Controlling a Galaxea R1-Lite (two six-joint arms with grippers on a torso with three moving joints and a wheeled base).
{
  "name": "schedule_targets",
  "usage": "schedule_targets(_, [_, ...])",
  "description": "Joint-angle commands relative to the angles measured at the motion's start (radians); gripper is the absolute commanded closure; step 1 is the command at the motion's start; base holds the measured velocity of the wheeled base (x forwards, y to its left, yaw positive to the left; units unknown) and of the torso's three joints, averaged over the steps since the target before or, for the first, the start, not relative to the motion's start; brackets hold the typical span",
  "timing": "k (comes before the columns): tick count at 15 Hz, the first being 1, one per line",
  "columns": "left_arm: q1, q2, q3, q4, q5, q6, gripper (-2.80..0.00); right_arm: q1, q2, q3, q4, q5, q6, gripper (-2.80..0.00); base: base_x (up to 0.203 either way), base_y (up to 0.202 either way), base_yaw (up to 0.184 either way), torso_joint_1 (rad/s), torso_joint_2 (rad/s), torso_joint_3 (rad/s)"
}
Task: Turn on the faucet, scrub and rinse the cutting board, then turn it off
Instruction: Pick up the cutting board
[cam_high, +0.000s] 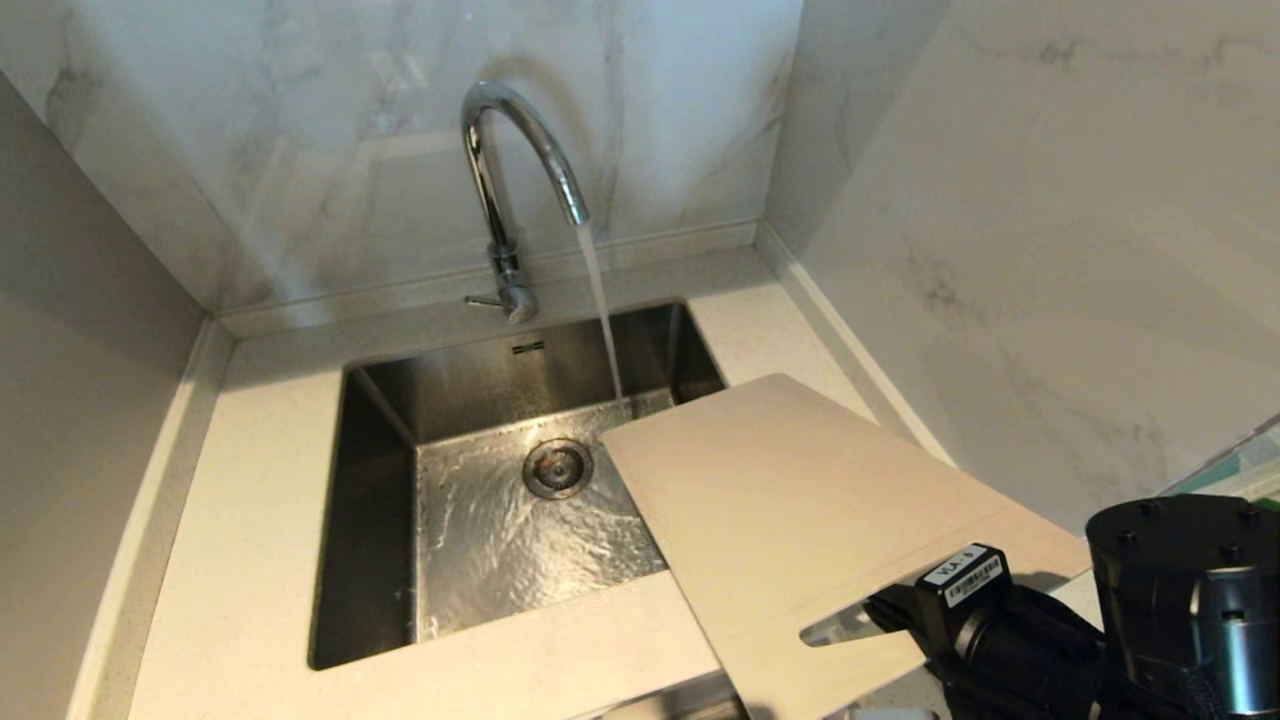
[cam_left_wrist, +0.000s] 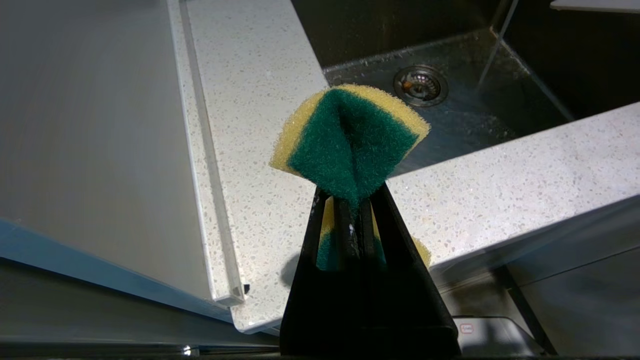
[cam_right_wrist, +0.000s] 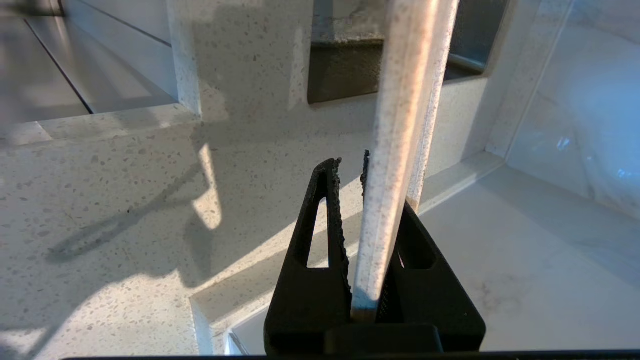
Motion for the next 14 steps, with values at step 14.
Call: schedule_targets(14, [0.000, 0.002, 0.000, 0.000, 0.000, 0.000, 0.00, 0.002, 0.046, -0.045, 0.007, 0.160, -0.138, 0.00, 0.000, 0.000, 0.000, 0.000, 0.00, 0.000])
